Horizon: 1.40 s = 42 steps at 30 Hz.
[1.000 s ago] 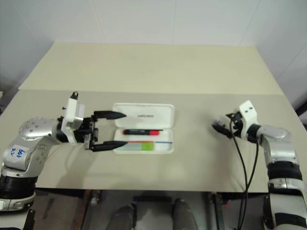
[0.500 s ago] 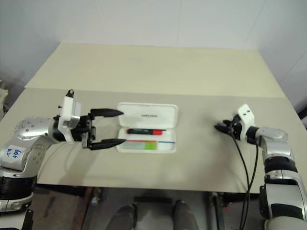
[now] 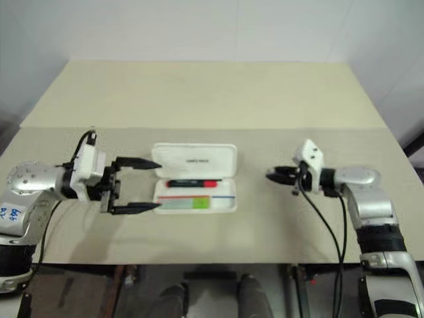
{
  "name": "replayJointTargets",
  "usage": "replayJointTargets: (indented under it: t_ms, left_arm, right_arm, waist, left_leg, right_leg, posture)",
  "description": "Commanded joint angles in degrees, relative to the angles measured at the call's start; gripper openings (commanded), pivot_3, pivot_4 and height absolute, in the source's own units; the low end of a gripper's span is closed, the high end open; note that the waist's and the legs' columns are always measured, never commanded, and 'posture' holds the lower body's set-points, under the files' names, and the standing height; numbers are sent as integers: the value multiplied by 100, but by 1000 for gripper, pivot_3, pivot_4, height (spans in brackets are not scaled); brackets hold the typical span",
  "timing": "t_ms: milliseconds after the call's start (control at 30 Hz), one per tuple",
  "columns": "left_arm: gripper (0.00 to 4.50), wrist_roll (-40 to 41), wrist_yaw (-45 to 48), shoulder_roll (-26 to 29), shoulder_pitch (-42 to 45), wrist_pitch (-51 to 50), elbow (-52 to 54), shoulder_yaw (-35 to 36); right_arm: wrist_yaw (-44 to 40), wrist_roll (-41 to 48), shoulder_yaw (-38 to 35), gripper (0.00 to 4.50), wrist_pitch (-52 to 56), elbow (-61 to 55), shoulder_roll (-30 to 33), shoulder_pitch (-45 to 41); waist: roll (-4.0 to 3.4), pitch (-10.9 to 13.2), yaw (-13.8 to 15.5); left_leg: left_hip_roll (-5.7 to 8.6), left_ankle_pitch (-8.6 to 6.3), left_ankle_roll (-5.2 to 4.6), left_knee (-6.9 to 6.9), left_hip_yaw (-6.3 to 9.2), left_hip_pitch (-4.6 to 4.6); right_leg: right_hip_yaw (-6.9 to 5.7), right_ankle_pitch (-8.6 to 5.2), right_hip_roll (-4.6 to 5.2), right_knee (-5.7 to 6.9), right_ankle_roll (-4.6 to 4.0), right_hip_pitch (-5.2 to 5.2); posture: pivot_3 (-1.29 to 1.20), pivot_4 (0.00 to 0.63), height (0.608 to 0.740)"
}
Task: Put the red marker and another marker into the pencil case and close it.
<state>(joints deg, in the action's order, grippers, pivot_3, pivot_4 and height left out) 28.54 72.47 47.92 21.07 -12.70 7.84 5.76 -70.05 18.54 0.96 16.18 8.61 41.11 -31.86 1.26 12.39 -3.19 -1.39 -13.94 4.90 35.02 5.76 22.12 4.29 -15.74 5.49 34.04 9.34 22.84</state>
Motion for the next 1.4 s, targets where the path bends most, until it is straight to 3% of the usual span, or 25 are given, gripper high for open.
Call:
replayJointTargets:
  t_ms: [33,200,467,867,1233,1300,1400]
  left_arm:
    - [4500,-125,312,187,-167,393,-136,121]
    - [4500,-197,469,232,-380,713,-523,196]
    - [4500,-188,381,166,-457,779,-465,137]
    - [4500,-141,183,81,-451,703,-247,113]
    - [4500,-173,94,24,-392,670,-200,59]
    - [4500,-186,70,-6,-362,668,-189,21]
    - [4500,-195,50,-21,-345,670,-194,1]
  right_arm:
    - [-76,310,175,421,411,-928,-64,94]
    - [-5,385,807,421,883,-1706,-468,-59]
    - [50,-99,1333,421,654,-1263,-688,-82]
    - [61,-492,1510,421,351,-383,-1069,-218]
    - [-24,-532,1500,421,347,-318,-1160,-264]
    - [-44,-535,1522,1137,333,-307,-1173,-256]
    - [-1,-492,1454,1870,298,-287,-1239,-294]
  waist:
    - [0,0,13]
    - [1,0,29]
    - [2,0,118]
    - [2,-1,120]
    - [2,-1,121]
    - [2,-1,121]
    - [8,-4,105]
  left_leg:
    - [0,-1,0,0,0,1]
    - [0,-3,-1,1,-1,5]
    - [-2,-3,-2,1,-2,9]
    - [-4,-3,-2,1,-8,14]
    - [-5,-3,-2,1,-9,18]
    - [-5,-3,-2,2,-9,18]
    - [-7,-3,-2,2,-10,16]
  right_leg:
    - [0,-1,0,-2,-1,0]
    - [-2,-2,1,-5,-4,2]
    - [-2,-5,0,1,-11,15]
    - [-2,-6,0,16,-14,31]
    - [-2,-8,-1,26,-17,42]
    - [-2,-9,-1,29,-18,43]
    - [-2,-11,-3,36,-21,44]
  posture:
    - [0,150,740]
    - [0,150,740]
    - [0,150,740]
    - [0,150,740]
    - [0,150,740]
    - [0,150,740]
    - [0,150,740]
